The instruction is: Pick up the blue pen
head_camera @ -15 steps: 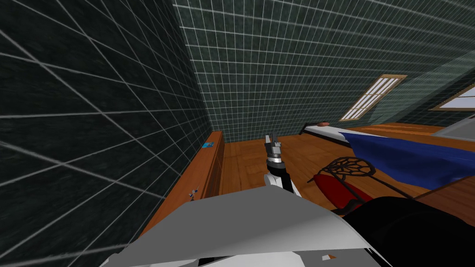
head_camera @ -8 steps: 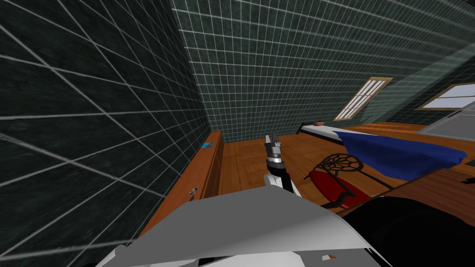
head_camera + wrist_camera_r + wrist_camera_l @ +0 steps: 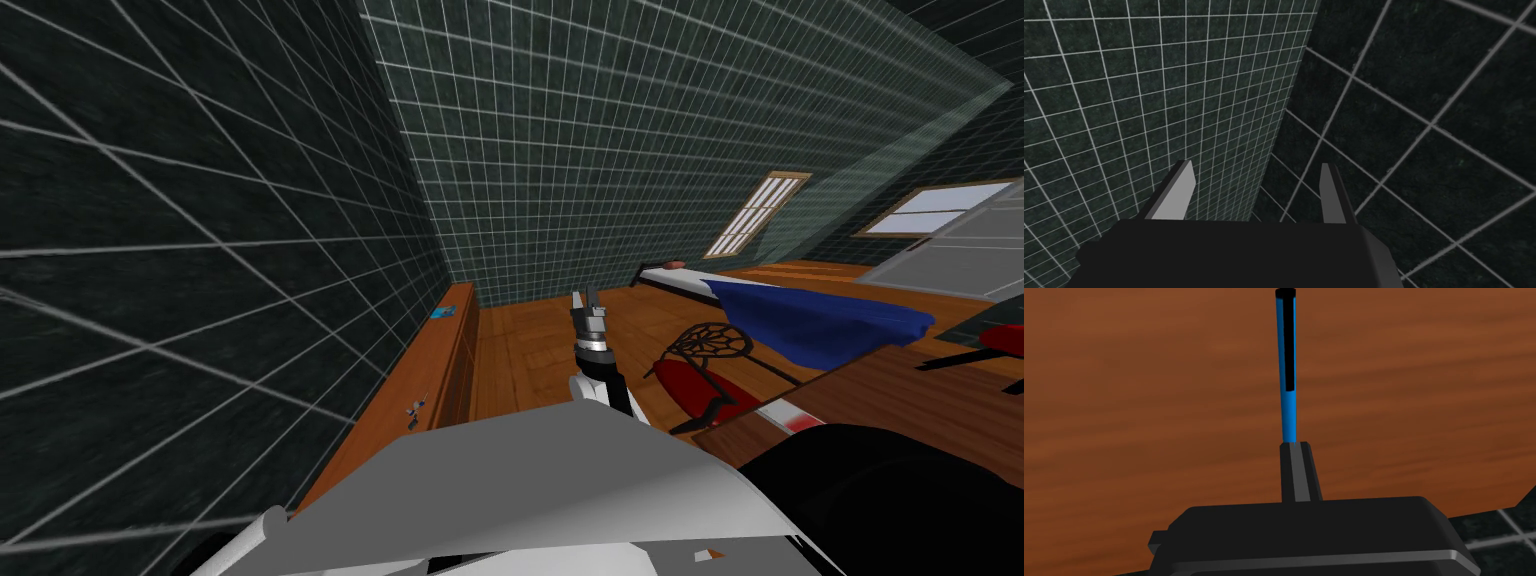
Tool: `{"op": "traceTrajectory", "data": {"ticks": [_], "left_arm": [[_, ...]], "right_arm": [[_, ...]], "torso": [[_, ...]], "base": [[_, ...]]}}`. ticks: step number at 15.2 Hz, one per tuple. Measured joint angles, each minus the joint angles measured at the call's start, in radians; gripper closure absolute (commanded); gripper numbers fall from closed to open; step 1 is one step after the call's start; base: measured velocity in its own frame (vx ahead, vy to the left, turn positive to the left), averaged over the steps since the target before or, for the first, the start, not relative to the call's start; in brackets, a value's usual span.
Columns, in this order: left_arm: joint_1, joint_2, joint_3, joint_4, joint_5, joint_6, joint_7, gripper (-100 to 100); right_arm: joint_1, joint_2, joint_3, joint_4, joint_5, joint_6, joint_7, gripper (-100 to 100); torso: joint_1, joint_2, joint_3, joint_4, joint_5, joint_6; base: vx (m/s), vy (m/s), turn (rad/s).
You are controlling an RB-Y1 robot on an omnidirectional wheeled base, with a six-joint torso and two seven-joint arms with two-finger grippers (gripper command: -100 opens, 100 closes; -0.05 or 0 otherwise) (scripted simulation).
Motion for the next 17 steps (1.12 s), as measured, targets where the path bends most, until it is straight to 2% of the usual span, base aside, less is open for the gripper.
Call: {"op": "traceTrajectory", "data": {"ticks": [1,2,3,5,7,10,11,13,16,17], "left_arm": [[0.002,0.001,-0.002,-0.009,-0.004,0.005,0.014,100],[0.003,0.001,-0.003,-0.011,-0.005,0.007,0.019,-100],[-0.014,0.008,0.002,0.008,0.008,0.004,0.005,-100],[-0.003,0.022,0.008,-0.019,0.021,0.011,-0.001,-100],[-0.017,0.04,0.019,-0.005,0.047,0.013,-0.03,-100],[-0.004,0.052,0.023,-0.041,0.055,0.022,-0.023,-100],[-0.003,0.054,0.023,-0.046,0.056,0.024,-0.021,-100],[0.005,0.033,0.016,-0.07,0.031,0.012,-0.001,-100],[-0.019,0.013,0.011,-0.038,0.017,-0.012,-0.009,-100],[-0.022,0.01,0.01,-0.033,0.015,-0.018,-0.013,100]], "right_arm": [[0.0,0.0,0.0,0.0,0.0,0.0,0.0,0],[0.0,0.0,0.0,0.0,0.0,0.0,0.0,0],[0.0,0.0,0.0,0.0,0.0,0.0,0.0,0],[0.0,0.0,0.0,0.0,0.0,0.0,0.0,0],[0.0,0.0,0.0,0.0,0.0,0.0,0.0,0],[0.0,0.0,0.0,0.0,0.0,0.0,0.0,0],[0.0,0.0,0.0,0.0,0.0,0.0,0.0,0],[0.0,0.0,0.0,0.0,0.0,0.0,0.0,0],[0.0,0.0,0.0,0.0,0.0,0.0,0.0,0],[0.0,0.0,0.0,0.0,0.0,0.0,0.0,0]], "torso": [[0.0,-0.001,0.0,0.0,0.0,0.0],[0.001,-0.002,-0.001,0.0,0.0,0.0],[0.001,-0.002,-0.001,-0.001,0.0,0.0],[0.001,-0.002,-0.001,-0.001,0.0,-0.001],[0.001,-0.001,-0.001,0.0,0.0,-0.001],[0.001,-0.003,-0.002,-0.001,0.0,0.0],[0.001,-0.003,-0.002,-0.001,0.0,0.0],[0.004,-0.006,-0.003,-0.001,0.001,-0.001],[0.004,-0.007,-0.004,-0.002,0.001,-0.001],[0.004,-0.007,-0.004,-0.002,0.001,0.0]], "base": [[-0.022,-0.002,-0.001],[-0.035,-0.002,0.039],[-0.046,-0.003,0.038],[-0.047,-0.002,0.036],[-0.044,-0.005,0.018],[-0.018,-0.003,0.012],[0.014,0.029,0.114],[0.029,0.051,0.114],[0.023,0.034,0.048],[-0.013,-0.027,-0.211]]}}
